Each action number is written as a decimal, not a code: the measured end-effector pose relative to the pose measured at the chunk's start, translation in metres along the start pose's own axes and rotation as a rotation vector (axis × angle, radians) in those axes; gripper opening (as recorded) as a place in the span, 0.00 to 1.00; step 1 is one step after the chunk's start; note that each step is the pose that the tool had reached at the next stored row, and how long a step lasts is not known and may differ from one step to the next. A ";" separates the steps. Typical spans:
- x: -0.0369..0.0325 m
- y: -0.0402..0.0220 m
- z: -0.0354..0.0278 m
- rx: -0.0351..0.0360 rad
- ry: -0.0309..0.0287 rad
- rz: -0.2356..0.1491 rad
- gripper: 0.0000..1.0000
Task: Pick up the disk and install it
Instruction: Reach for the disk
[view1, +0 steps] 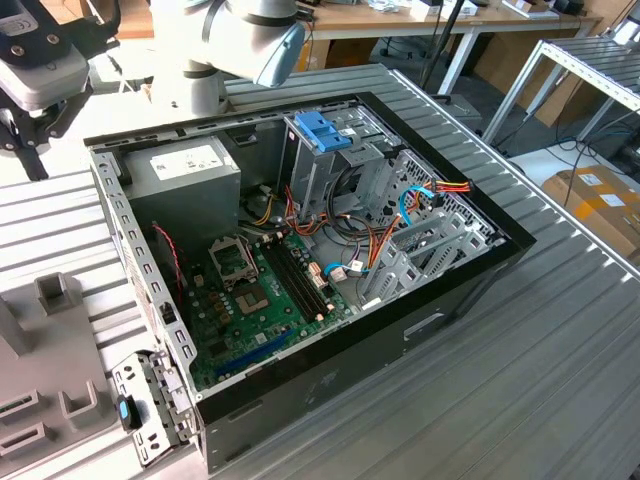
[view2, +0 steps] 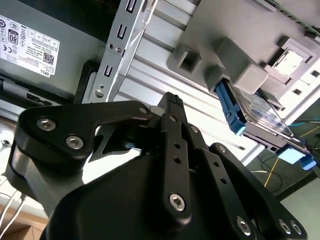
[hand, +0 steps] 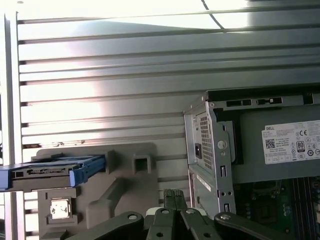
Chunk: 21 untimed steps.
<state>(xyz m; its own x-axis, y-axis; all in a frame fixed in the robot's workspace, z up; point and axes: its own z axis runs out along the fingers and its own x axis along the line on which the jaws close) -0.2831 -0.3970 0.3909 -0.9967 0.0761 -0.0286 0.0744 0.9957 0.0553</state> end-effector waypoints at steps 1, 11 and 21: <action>0.0005 -0.0001 0.0000 0.0000 -0.0001 0.000 0.11; 0.0037 -0.0003 -0.0001 0.0000 -0.0001 0.000 0.11; 0.0069 -0.0005 -0.0002 0.0000 0.0000 0.000 0.11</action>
<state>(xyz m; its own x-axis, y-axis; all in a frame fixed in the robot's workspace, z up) -0.2900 -0.3970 0.3909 -0.9967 0.0761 -0.0287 0.0745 0.9957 0.0553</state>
